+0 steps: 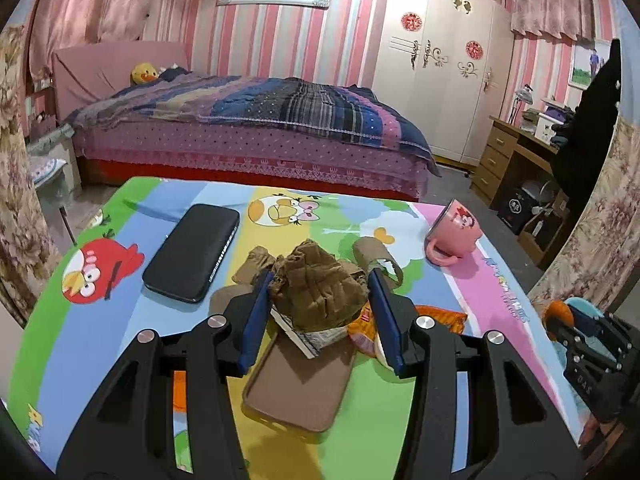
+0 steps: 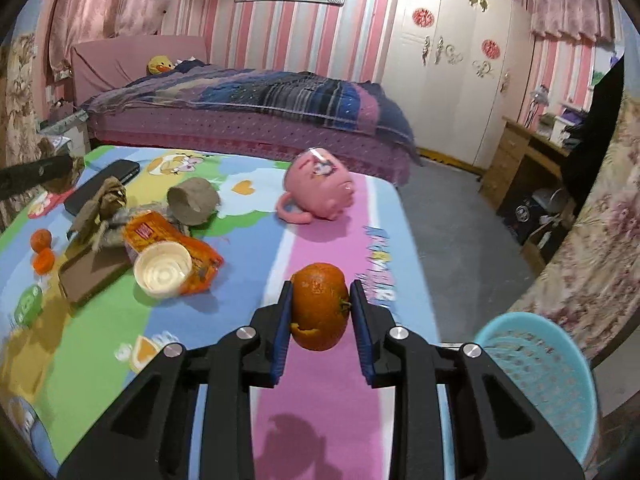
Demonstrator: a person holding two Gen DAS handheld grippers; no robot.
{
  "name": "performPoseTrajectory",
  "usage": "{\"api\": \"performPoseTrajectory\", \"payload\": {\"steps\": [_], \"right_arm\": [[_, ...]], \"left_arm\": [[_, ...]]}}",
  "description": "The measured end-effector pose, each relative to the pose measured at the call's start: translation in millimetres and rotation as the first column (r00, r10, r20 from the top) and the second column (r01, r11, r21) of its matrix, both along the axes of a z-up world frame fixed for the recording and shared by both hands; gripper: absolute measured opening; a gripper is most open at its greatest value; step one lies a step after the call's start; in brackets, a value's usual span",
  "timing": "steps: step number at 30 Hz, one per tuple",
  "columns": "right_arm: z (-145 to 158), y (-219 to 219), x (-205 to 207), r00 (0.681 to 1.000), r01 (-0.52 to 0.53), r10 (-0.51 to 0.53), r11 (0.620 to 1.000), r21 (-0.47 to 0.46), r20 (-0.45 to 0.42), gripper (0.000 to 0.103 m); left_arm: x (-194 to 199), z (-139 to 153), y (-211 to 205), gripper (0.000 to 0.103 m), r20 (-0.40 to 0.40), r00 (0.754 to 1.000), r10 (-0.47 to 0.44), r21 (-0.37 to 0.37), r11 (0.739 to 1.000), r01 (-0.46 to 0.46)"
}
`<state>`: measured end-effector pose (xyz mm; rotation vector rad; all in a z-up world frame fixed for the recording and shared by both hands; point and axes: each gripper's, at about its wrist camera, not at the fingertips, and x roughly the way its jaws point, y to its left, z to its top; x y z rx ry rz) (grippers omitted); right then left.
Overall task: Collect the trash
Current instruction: 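Carry the paper bag and orange to the light-blue basket with both tools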
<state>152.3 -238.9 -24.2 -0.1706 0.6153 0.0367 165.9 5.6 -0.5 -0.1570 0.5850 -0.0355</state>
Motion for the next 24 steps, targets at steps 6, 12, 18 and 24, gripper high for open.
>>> {"api": "performPoseTrajectory", "payload": {"steps": [6,12,18,24], "right_arm": [[4,-31,-15,0.999,0.026,-0.027,0.998,0.049,0.025,0.029],[6,-62,-24,0.997,0.061,-0.064,0.996,0.07,0.045,0.029],[8,-99,-43,0.99,0.121,-0.128,0.987,0.103,0.063,0.029],[7,-134,-61,0.98,0.171,-0.181,0.979,0.113,0.085,0.029]], "left_arm": [[0,0,-14,0.047,-0.013,1.0,-0.02,-0.046,0.999,0.019],[-6,-3,-45,0.047,-0.001,0.998,-0.07,0.009,0.998,0.07],[-19,-6,-81,0.047,0.02,0.99,-0.143,0.073,0.987,0.141],[-32,-5,-124,0.047,0.041,0.97,-0.24,0.059,0.97,0.238]]}}
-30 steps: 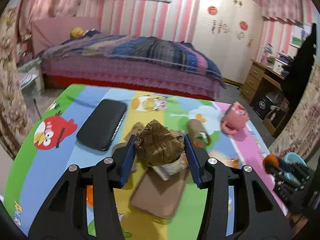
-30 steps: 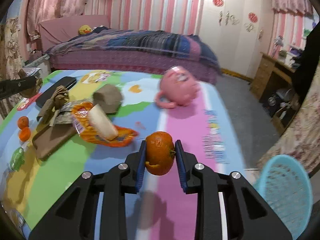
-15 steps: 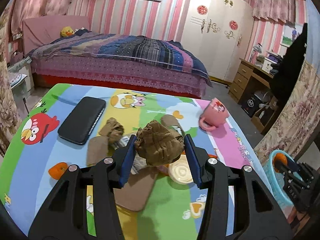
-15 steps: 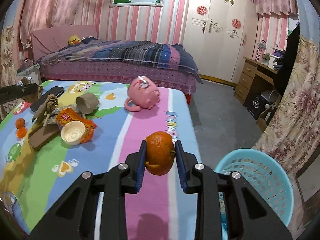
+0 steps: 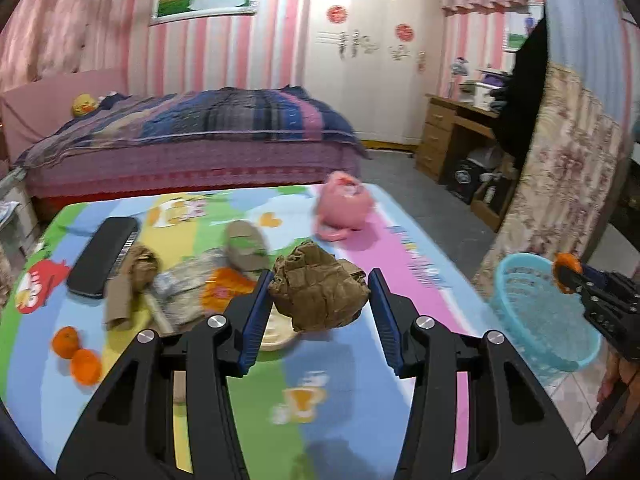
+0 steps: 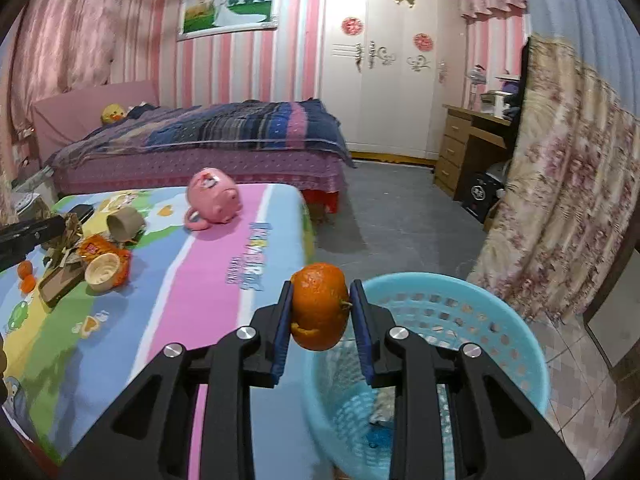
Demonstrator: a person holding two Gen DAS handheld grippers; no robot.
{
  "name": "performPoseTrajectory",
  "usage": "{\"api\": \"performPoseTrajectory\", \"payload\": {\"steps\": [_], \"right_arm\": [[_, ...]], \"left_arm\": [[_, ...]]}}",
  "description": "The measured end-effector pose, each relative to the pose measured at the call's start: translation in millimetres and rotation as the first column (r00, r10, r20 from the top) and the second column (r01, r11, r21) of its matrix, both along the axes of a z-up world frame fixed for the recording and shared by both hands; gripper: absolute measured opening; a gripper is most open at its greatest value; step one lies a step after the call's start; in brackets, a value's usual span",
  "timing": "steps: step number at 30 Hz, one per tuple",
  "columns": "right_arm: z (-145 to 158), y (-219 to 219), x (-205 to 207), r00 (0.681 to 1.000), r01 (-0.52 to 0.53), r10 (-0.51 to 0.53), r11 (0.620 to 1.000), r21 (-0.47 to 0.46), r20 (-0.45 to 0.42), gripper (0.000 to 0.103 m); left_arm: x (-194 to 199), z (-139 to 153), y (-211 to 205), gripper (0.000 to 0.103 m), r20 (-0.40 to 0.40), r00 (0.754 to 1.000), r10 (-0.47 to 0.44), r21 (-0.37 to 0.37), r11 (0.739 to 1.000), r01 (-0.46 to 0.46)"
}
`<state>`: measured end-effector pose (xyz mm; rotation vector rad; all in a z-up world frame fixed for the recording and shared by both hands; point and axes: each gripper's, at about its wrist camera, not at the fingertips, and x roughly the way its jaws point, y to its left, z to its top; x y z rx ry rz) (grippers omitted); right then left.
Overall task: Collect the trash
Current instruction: 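Carry the paper bag and orange to the light-blue basket with both tools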
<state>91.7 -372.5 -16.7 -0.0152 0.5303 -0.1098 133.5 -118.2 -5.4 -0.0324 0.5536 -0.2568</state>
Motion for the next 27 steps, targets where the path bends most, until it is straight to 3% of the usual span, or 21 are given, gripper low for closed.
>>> {"api": "performPoseTrajectory", "payload": {"steps": [8,14,20,27], "right_arm": [[-4,-56,-29,0.994,0.103,-0.104,0.994,0.029,0.043,0.029],[-11,-104,-51,0.982,0.182,-0.184,0.982,0.05,0.042,0.029],[-23,-133,-64,0.97,0.237,-0.24,0.968,0.083,0.031,0.029],[-35,-153,-73,0.959,0.276,-0.281,0.954,0.118,0.031,0.029]], "left_arm": [[-3,-9,-64,0.047,-0.017,0.992,-0.127,-0.031,0.991,0.127],[-3,-13,-133,0.047,-0.016,0.973,-0.232,-0.051,0.972,0.231],[-11,-35,-199,0.048,-0.042,0.942,-0.334,-0.023,0.942,0.333],[-15,-44,-245,0.048,-0.035,0.918,-0.395,0.032,0.918,0.396]]}}
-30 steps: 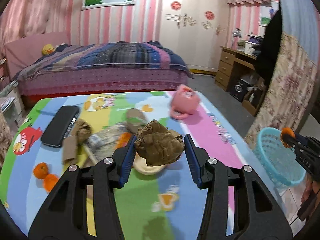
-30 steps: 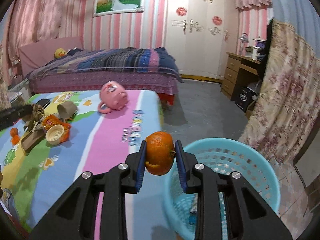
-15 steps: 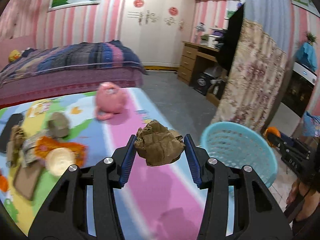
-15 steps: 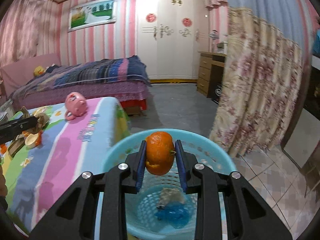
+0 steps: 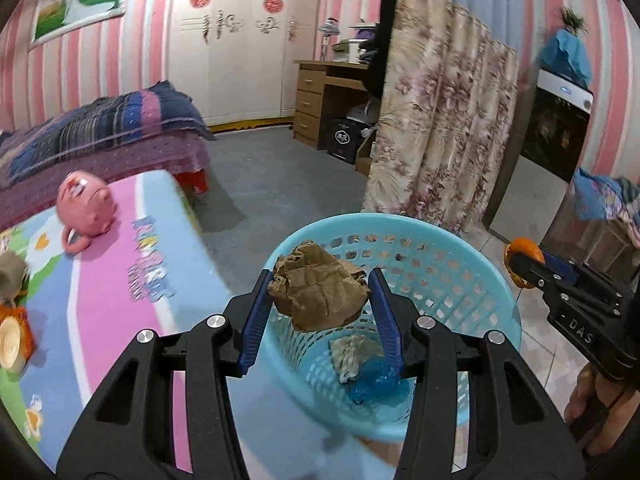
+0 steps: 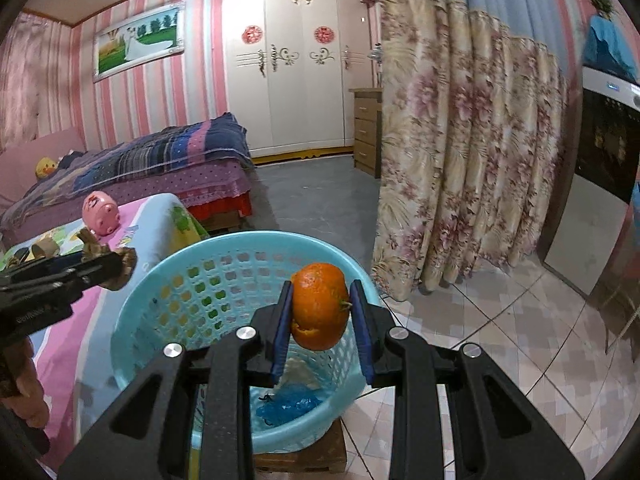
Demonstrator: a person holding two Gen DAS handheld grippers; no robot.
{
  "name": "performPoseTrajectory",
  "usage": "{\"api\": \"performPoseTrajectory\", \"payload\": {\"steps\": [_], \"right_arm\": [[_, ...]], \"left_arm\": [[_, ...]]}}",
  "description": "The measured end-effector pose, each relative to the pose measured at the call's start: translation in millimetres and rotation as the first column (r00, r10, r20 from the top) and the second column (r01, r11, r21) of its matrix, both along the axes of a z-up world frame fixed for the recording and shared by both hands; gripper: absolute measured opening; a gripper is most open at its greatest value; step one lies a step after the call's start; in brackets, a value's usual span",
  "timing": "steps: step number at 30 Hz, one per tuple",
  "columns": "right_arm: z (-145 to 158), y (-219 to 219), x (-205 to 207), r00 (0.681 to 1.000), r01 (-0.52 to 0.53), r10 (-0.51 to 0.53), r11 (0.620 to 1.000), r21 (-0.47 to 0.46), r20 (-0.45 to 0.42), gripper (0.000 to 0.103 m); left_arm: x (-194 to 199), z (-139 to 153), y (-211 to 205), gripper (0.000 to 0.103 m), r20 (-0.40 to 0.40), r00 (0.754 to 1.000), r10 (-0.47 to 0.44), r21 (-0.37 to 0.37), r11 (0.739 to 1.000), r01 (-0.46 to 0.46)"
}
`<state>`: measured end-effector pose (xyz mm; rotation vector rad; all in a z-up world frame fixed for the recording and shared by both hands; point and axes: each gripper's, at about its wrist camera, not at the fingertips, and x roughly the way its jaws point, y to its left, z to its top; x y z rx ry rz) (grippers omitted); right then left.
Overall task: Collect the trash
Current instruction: 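Carry the paper bag and orange to the light-blue basket with both tools, then open both tools to drop the paper bag and orange into the basket, then move both tools back over the table toward the orange peels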
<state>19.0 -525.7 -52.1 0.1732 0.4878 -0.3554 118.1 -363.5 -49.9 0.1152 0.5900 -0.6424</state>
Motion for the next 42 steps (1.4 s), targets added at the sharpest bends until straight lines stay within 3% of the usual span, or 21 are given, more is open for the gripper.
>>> {"api": "performPoseTrajectory", "payload": {"steps": [3,7,9,19,26,27,30,32,34,36,42], "right_arm": [[-4,-2,-1,1.0,0.004,-0.004,1.0,0.005,-0.002,0.029],[-7,-3,1,1.0,0.001,-0.001,1.0,0.002,-0.009,0.029],[-8,-3,2,1.0,0.0,0.0,1.0,0.001,-0.011,0.029],[-13,9,18,0.999,-0.018,0.018,1.0,0.004,-0.028,0.029],[-23,20,41,0.998,-0.034,0.033,0.999,-0.009,-0.059,0.029],[-24,21,42,0.998,-0.028,0.027,0.999,-0.017,-0.059,0.033],[-23,23,44,0.999,-0.001,0.0,1.0,-0.031,-0.046,0.072],[-21,24,43,0.999,0.004,-0.005,0.999,-0.034,-0.034,0.074],[-19,27,41,0.999,0.015,-0.016,0.999,-0.046,-0.031,0.087],[-16,31,39,1.0,0.025,-0.026,0.998,-0.063,-0.015,0.093],[7,57,34,0.999,-0.016,0.019,0.997,-0.069,0.035,0.094]], "left_arm": [[7,-1,-10,0.051,-0.001,1.0,-0.001,0.015,1.0,0.001],[16,-1,-12,0.076,-0.013,1.0,0.019,0.02,1.0,-0.018],[19,2,-9,0.08,0.002,0.999,0.042,0.024,0.999,-0.042],[27,7,25,0.093,0.041,0.992,0.123,0.05,0.991,-0.124],[28,8,49,0.094,0.045,0.986,0.158,0.037,0.987,-0.159],[28,8,52,0.095,0.046,0.986,0.162,0.035,0.986,-0.164],[27,10,60,0.096,0.058,0.983,0.176,0.036,0.983,-0.179],[26,11,68,0.096,0.062,0.98,0.188,0.033,0.981,-0.191],[26,14,74,0.097,0.062,0.978,0.198,0.03,0.979,-0.2],[26,17,82,0.097,0.06,0.976,0.207,0.03,0.977,-0.209],[13,37,124,0.097,0.091,0.964,0.25,0.031,0.967,-0.254]]}}
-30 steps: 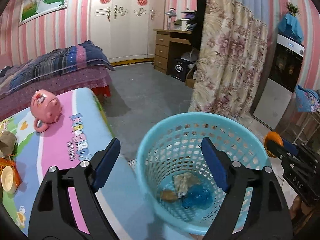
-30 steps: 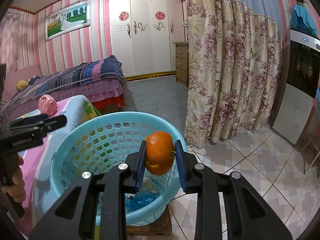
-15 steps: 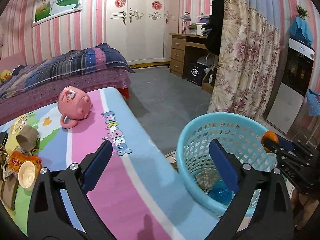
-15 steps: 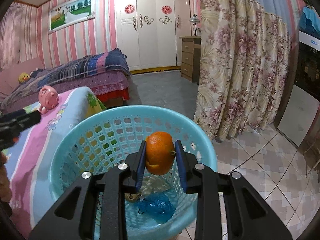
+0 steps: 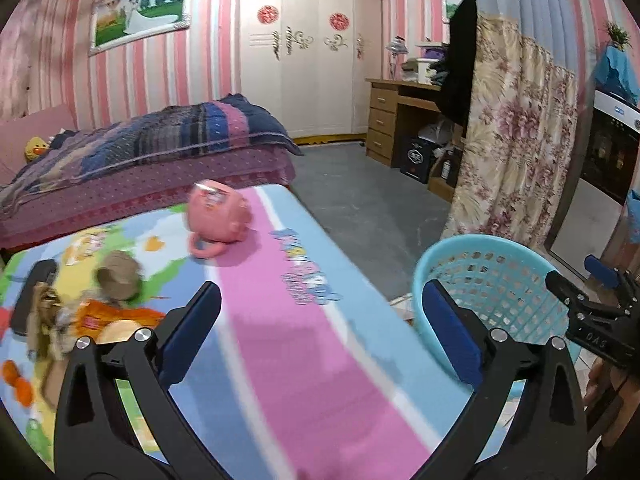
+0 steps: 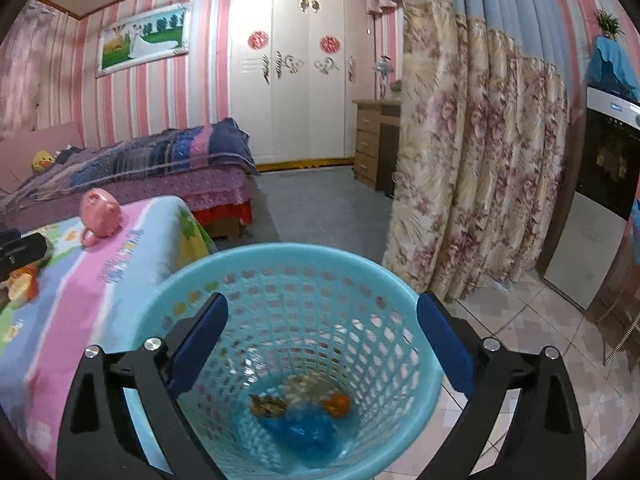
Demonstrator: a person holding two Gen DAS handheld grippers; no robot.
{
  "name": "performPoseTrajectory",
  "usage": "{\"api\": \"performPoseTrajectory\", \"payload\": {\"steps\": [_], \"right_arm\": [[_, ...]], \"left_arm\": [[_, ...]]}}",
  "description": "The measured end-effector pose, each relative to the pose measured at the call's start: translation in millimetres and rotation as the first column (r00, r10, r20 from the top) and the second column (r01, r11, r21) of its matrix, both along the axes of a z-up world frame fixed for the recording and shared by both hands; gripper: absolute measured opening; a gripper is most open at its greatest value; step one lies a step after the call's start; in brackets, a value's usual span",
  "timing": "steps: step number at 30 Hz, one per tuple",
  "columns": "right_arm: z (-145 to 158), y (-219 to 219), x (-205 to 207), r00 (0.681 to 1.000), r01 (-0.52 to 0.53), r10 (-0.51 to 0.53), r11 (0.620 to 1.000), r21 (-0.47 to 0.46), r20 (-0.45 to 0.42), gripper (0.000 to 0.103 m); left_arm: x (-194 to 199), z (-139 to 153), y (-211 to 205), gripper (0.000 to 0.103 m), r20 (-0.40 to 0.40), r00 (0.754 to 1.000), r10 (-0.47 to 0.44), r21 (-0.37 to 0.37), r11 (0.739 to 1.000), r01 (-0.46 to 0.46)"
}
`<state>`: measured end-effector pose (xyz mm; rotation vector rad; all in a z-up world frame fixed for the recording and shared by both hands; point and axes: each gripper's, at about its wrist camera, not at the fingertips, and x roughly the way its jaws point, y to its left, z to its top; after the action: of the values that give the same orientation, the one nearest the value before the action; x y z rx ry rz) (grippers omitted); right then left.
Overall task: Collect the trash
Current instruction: 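Move both tools back over the table toward the orange peels, then grasp the orange peel with the left tool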
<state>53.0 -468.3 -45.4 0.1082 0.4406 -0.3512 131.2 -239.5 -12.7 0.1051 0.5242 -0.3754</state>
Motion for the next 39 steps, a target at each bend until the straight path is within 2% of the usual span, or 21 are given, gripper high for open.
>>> {"api": "performPoseTrajectory", "payload": {"steps": [8,16,23,32,36,39], "right_arm": [[27,61,1,0.994,-0.104,0.104,0.995,-0.012,0.023,0.094],[39,140,16,0.973,-0.232,0.232,0.973,-0.012,0.001,0.094],[39,204,37,0.943,-0.33,0.33,0.944,0.008,-0.029,0.094],[26,280,81,0.914,-0.399,0.402,0.915,0.049,-0.053,0.094],[14,303,100,0.903,-0.417,0.421,0.907,0.061,-0.082,0.094],[0,315,107,0.893,-0.433,0.437,0.899,0.062,-0.106,0.094]], "left_arm": [[-15,29,95,0.097,0.036,0.991,0.126,0.005,0.992,-0.127],[-24,30,197,0.097,0.02,0.962,0.273,-0.008,0.962,-0.273],[-32,13,280,0.097,-0.03,0.93,0.366,-0.018,0.93,-0.366],[-37,-21,360,0.097,-0.07,0.866,0.496,0.02,0.868,-0.495],[-33,-32,379,0.097,-0.085,0.849,0.522,0.033,0.853,-0.521],[-23,-42,388,0.097,-0.126,0.85,0.512,0.032,0.858,-0.512]]}}
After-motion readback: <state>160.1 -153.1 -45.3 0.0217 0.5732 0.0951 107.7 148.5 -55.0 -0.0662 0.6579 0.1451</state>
